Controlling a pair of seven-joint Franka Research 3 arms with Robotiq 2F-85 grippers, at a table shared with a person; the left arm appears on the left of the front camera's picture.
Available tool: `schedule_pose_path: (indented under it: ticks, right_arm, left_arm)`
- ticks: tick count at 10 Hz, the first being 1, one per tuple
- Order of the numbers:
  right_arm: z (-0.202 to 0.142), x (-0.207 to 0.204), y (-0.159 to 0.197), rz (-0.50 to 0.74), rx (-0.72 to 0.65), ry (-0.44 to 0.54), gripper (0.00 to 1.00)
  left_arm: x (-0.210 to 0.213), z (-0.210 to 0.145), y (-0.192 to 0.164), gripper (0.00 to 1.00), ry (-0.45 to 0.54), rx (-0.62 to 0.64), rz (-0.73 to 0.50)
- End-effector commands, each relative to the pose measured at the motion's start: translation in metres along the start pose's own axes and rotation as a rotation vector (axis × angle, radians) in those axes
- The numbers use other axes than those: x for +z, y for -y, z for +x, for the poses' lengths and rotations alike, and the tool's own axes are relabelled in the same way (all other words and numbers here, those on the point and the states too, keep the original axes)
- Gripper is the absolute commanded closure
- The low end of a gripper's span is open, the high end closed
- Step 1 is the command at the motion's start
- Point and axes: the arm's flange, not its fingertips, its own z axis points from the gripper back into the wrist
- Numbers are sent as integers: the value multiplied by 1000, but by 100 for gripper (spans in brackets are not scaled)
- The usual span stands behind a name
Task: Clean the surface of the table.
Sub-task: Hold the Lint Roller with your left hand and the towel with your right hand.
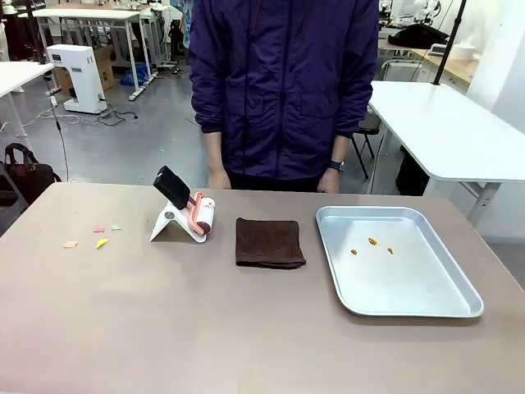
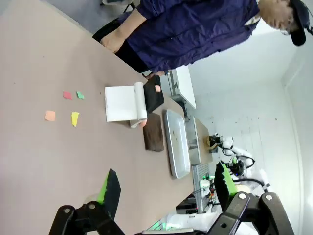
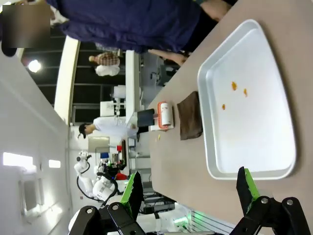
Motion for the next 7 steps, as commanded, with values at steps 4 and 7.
schedule_pose_path:
  ticks: [4,7]
  right_arm:
    - [0,0,0,0,0,0,0]
    - [0,0,0,0,0,0,0]
  left_arm:
    - [0,0,0,0,0,0,0]
    - [0,0,0,0,0,0,0]
